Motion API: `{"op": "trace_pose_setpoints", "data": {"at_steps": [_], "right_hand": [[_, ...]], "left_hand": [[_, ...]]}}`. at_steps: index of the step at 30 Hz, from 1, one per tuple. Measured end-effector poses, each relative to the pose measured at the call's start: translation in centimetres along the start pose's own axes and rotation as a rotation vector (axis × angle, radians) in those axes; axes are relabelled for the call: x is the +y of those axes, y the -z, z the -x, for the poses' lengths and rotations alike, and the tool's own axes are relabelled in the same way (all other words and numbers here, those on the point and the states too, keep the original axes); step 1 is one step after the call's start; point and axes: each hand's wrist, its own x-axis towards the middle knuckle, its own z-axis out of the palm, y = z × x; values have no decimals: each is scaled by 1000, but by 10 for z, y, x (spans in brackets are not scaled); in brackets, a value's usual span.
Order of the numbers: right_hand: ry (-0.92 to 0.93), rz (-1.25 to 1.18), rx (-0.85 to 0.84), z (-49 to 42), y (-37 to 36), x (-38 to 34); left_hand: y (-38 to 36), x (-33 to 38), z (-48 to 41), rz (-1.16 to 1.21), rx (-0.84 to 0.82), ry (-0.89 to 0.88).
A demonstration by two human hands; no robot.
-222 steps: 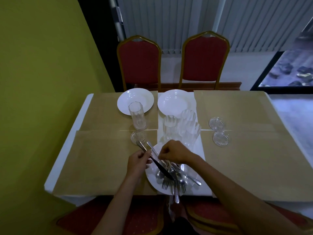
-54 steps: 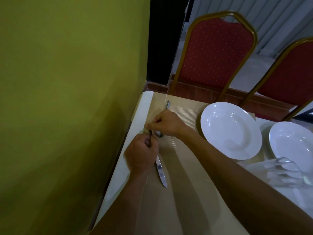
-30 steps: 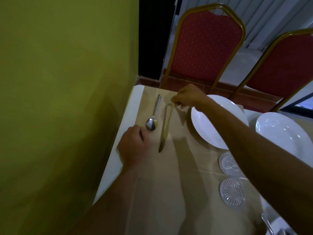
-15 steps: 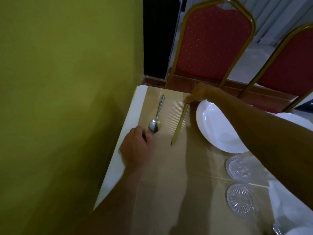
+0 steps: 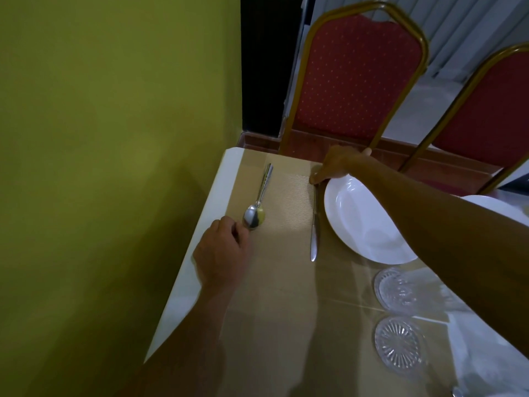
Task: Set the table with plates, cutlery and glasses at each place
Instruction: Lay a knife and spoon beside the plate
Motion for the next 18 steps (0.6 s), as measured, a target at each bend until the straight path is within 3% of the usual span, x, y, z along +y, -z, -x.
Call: {"op": "trace_pose_setpoints", "data": {"at_steps": [6, 18], "right_hand": [[74, -23, 120, -1, -1, -1], [78, -18, 72, -6, 0, -2]], "left_hand": [[-2, 0, 0, 14, 15, -11], [-4, -1, 0, -34, 13, -21]]}}
